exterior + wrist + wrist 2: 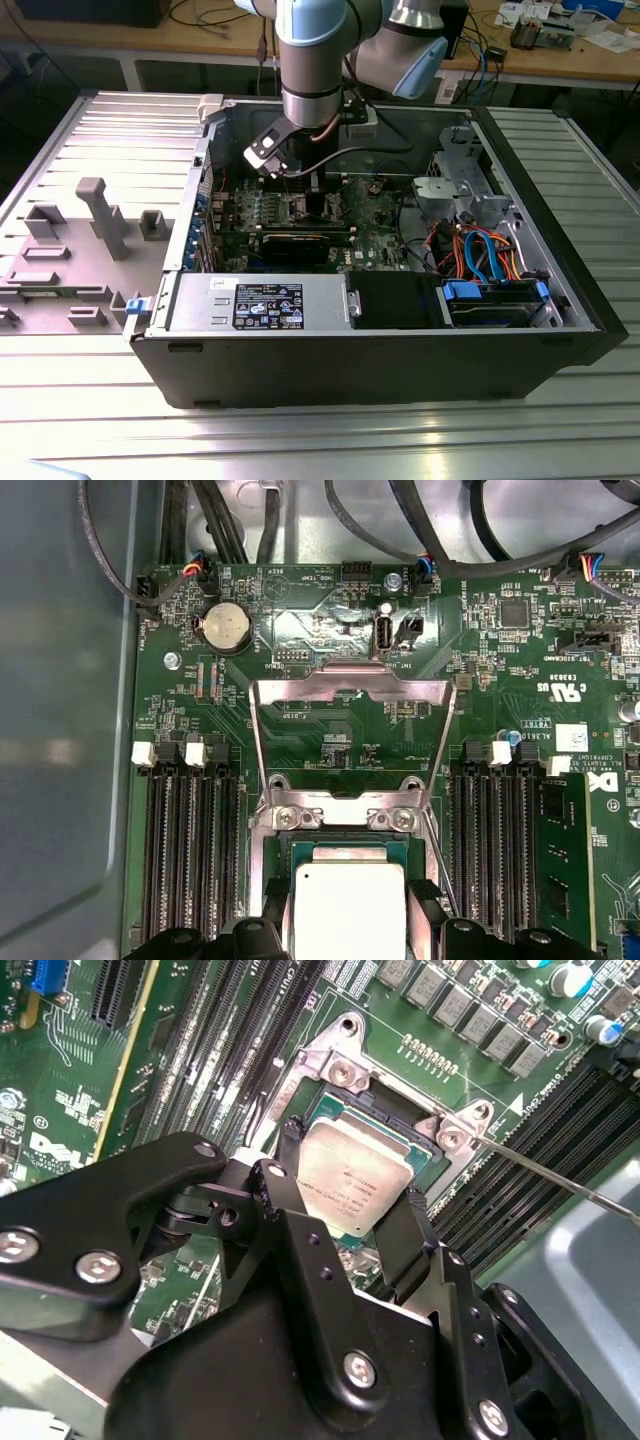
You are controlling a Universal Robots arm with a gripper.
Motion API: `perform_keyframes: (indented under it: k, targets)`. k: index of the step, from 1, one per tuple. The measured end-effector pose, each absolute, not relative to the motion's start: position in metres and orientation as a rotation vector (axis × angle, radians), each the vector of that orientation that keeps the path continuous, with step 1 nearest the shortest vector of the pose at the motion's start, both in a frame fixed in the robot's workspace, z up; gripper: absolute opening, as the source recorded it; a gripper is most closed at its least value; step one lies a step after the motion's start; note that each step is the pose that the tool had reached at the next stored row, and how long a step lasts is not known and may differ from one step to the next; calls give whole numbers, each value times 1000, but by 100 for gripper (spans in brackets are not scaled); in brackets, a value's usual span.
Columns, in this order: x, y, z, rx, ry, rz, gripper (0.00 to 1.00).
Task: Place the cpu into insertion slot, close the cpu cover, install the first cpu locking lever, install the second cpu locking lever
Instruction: 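Place the cpu into insertion slot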
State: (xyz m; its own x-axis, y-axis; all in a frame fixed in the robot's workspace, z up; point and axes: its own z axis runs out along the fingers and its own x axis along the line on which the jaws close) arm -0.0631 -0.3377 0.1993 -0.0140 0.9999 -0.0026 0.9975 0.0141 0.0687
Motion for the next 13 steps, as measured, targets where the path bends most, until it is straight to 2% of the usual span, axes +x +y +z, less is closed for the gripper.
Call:
perform_keyframes:
  k: [13]
  targets:
    - [-63,-337,198,2170,2201,74,55]
